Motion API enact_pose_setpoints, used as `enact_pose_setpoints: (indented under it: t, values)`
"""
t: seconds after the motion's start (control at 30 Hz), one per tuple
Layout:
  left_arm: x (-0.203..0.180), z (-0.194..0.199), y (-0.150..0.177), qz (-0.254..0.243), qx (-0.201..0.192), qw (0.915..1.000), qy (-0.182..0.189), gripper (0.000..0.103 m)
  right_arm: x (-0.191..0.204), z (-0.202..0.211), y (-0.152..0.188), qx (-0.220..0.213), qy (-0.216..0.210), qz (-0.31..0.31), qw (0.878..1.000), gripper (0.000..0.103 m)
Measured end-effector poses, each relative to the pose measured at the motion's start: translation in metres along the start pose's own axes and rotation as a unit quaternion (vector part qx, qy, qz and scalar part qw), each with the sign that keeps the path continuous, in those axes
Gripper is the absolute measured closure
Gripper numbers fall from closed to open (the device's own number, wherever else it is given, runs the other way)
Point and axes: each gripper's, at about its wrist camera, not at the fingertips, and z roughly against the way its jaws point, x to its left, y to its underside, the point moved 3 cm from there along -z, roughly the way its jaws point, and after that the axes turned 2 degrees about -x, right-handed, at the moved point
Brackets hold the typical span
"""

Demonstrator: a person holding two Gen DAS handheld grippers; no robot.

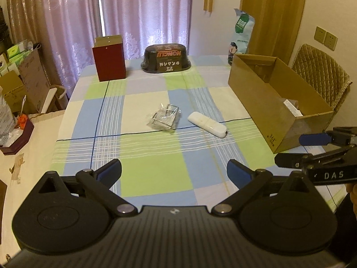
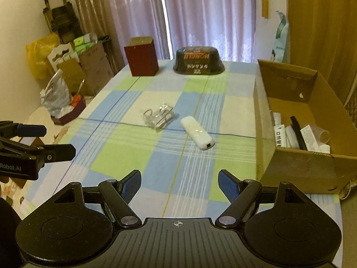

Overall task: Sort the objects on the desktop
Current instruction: 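Withdraw both open tools from the cardboard box back over the table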

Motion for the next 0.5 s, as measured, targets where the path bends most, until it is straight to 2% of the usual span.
enact_pose_setpoints:
  t: [0.5]
  values:
    - [0.002, -0.017, 0.004, 0.005, 0.016, 0.9999, 0.002, 0.004, -0.001, -0.017, 0.005, 0.022, -0.004, -0.006, 1.0, 0.024]
